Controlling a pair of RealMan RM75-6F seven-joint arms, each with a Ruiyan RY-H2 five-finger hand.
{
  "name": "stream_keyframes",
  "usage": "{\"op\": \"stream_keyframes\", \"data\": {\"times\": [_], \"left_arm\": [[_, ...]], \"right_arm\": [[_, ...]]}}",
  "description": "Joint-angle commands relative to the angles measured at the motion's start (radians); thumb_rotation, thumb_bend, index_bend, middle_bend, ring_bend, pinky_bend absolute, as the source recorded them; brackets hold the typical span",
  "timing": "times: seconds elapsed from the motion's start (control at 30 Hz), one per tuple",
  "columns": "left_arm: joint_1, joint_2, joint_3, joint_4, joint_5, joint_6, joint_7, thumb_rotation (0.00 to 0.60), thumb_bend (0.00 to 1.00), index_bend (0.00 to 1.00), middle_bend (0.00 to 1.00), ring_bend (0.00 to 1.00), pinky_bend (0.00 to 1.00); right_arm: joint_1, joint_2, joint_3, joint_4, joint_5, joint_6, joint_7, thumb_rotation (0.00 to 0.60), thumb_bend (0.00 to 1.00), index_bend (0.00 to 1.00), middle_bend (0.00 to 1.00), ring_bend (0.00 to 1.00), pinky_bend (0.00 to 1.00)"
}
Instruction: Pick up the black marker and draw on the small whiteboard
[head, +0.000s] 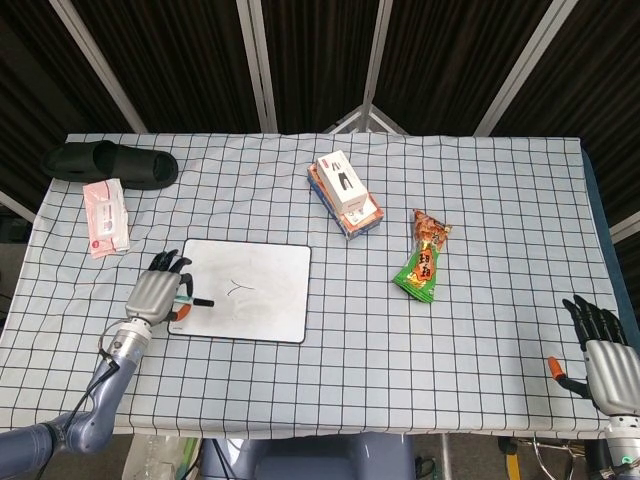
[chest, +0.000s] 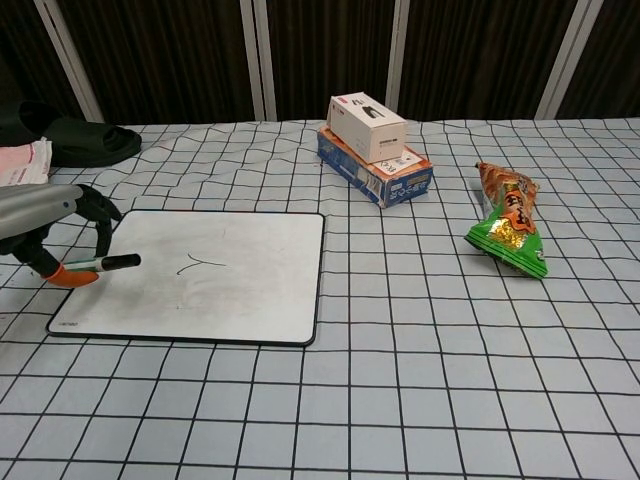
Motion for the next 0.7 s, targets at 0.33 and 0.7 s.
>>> {"op": "stream_keyframes", "data": {"times": [0.33, 0.7], "left_arm": [[0.013, 0.017, 0.027, 0.018, -0.021, 0.01, 0.041, 0.6, 0.4, 0.59, 0.1, 0.0, 0.0], [0.018, 0.039, 0.032, 0.012, -0.034, 0.01, 0.049, 0.6, 0.3, 0.42, 0.0, 0.0, 0.0]], "right_arm": [[0.0, 0.0, 0.0, -0.002, 0.001, 0.001, -0.002, 0.6, 0.35, 0.0, 0.0, 0.0, 0.0], [-0.002, 0.0, -0.001, -0.003, -0.001, 0.003, -0.004, 0.6, 0.35, 0.0, 0.0, 0.0, 0.0]]}}
